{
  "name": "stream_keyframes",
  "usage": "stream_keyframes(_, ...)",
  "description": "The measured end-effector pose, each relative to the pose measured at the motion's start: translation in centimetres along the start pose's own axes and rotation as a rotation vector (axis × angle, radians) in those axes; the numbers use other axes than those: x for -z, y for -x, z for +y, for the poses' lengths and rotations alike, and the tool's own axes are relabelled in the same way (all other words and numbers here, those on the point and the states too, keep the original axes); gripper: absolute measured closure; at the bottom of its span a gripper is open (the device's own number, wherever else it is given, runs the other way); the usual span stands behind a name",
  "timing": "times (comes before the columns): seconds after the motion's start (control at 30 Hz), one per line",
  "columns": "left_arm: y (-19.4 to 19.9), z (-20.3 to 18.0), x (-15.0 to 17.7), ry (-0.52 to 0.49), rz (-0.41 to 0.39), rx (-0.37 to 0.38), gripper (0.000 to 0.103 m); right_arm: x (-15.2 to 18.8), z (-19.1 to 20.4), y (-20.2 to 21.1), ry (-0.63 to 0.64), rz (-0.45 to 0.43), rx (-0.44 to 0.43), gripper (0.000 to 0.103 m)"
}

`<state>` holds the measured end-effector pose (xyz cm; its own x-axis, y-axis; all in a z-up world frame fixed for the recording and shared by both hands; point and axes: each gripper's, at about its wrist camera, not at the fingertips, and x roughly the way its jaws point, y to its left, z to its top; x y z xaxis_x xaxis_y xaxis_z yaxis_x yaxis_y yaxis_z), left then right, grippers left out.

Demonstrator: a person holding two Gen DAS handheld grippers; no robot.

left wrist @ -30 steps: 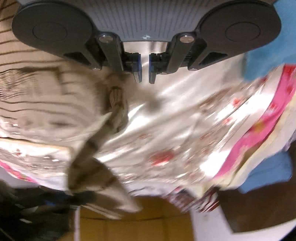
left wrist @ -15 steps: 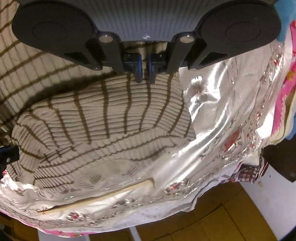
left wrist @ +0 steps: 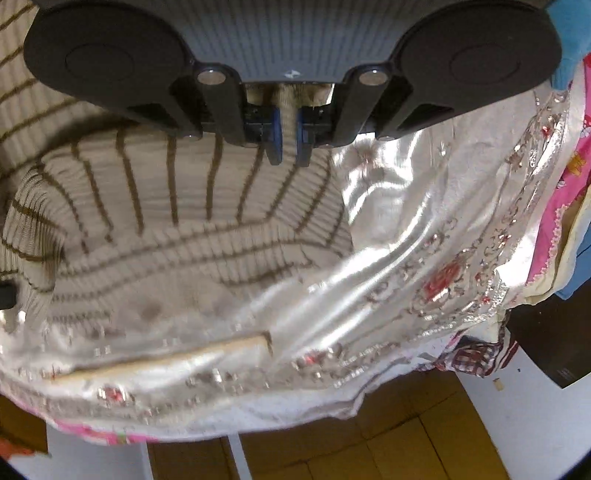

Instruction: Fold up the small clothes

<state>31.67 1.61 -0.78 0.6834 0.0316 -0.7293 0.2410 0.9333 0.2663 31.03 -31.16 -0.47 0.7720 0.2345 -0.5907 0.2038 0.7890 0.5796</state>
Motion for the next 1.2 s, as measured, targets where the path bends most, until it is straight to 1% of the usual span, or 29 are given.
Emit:
stream_keyframes(0.03, 0.0, 0.1, 0.0, 0.008, -0.009, 0.002, 0.084, 0.1, 0.3, 1.0, 0.02, -0.03, -0.007, 0.096)
stream_keyframes(0.07, -0.2, 0.0, 0.0, 0.008, -0.007, 0.0, 0.083, 0.4, 0.5, 1.7, 0.044, -0.054, 0.007, 0.096)
stream_keyframes(0.13, -1.6, -0.5, 0.5, -0.014, 0.036, -0.014, 0.082, 0.8, -0.2, 1.5, 0.074, -0.051, 0.074, 0.096)
stream_keyframes(0.17, -2.2, -0.7, 0.7, -0.025, 0.056, -0.023, 0.082, 1.2, -0.8, 0.6, 0.083, -0.023, 0.125, 0.096)
stream_keyframes(0.2, -2.7, -0.9, 1.0, -0.041, 0.069, -0.037, 0.082, 1.6, -1.5, -0.4, 0.078, 0.023, 0.184, 0.096)
stream_keyframes(0.23, -2.6, -0.9, 1.2, -0.056, 0.063, -0.043, 0.082, 2.0, -2.2, -1.1, 0.061, 0.064, 0.213, 0.095)
stream_keyframes(0.27, -2.4, -0.9, 1.2, -0.068, 0.055, -0.044, 0.082, 2.3, -2.6, -1.0, 0.036, 0.07, 0.21, 0.091)
stream_keyframes(0.33, -1.8, -0.6, 1.5, -0.073, 0.053, -0.047, 0.082, 2.9, -2.6, 0.2, 0.024, 0.033, 0.207, 0.091)
stream_keyframes(0.4, -1.3, 0.1, 1.7, -0.057, 0.061, -0.049, 0.081, 3.1, -2.2, 1.3, 0.049, 0.005, 0.23, 0.091)
stream_keyframes(0.47, -0.7, 0.8, 1.8, -0.026, 0.054, -0.045, 0.081, 3.1, -1.7, 2.2, 0.073, -0.014, 0.216, 0.091)
stream_keyframes(0.53, -0.6, 1.1, 1.7, -0.021, 0.052, -0.055, 0.08, 3.1, -1.0, 2.5, 0.128, -0.022, 0.197, 0.089)
stream_keyframes(0.57, -1.2, 0.9, 1.7, -0.033, 0.074, -0.062, 0.078, 3.2, -0.7, 2.1, 0.165, -0.019, 0.197, 0.086)
stream_keyframes(0.6, -2.0, 0.7, 1.8, -0.05, 0.104, -0.068, 0.077, 3.3, -0.5, 1.4, 0.193, -0.001, 0.21, 0.083)
stream_keyframes(0.63, -2.5, 0.6, 2.1, -0.065, 0.114, -0.079, 0.077, 3.5, -0.8, 0.1, 0.204, 0.045, 0.229, 0.082)
stream_keyframes(0.67, -2.4, 0.4, 2.2, -0.087, 0.104, -0.084, 0.078, 3.6, -1.2, -1.0, 0.186, 0.106, 0.262, 0.082)
stream_keyframes(0.7, -1.9, 0.3, 2.3, -0.1, 0.097, -0.081, 0.078, 3.8, -1.7, -1.4, 0.144, 0.138, 0.274, 0.082)
stream_keyframes(0.73, -1.0, 0.6, 2.4, -0.098, 0.085, -0.059, 0.078, 3.8, -1.7, -0.7, 0.132, 0.128, 0.255, 0.08)
stream_keyframes(0.8, 0.8, 1.6, 3.0, -0.081, 0.083, -0.011, 0.078, 4.3, -0.9, 1.3, 0.165, 0.115, 0.218, 0.079)
stream_keyframes(0.87, 3.1, 3.0, 4.1, -0.071, 0.094, 0.026, 0.078, 5.4, -0.1, 3.7, 0.203, 0.154, 0.181, 0.079)
stream_keyframes(0.93, 5.5, 4.2, 5.7, -0.06, 0.127, 0.065, 0.078, 6.9, 0.5, 5.6, 0.231, 0.223, 0.161, 0.079)
stream_keyframes(0.97, 6.4, 4.6, 6.5, -0.061, 0.141, 0.08, 0.078, 7.9, 0.7, 6.8, 0.249, 0.269, 0.162, 0.079)
stream_keyframes(1.03, 8.6, 5.4, 8.5, -0.061, 0.187, 0.11, 0.078, 9.6, 1.0, 8.7, 0.262, 0.328, 0.175, 0.079)
stream_keyframes(1.07, 9.7, 5.9, 9.8, -0.053, 0.222, 0.134, 0.078, 10.4, 0.8, 9.7, 0.259, 0.353, 0.184, 0.077)
stream_keyframes(1.1, 10.5, 6.1, 10.9, -0.048, 0.251, 0.149, 0.078, 11.1, 0.5, 10.6, 0.249, 0.379, 0.193, 0.073)
stream_keyframes(1.17, 11.6, 6.3, 12.8, -0.027, 0.317, 0.166, 0.078, 12.8, 0.1, 12.1, 0.211, 0.431, 0.208, 0.069)
stream_keyframes(1.2, 11.9, 6.3, 13.6, 0.001, 0.353, 0.186, 0.078, 13.9, -0.1, 12.9, 0.195, 0.457, 0.216, 0.069)
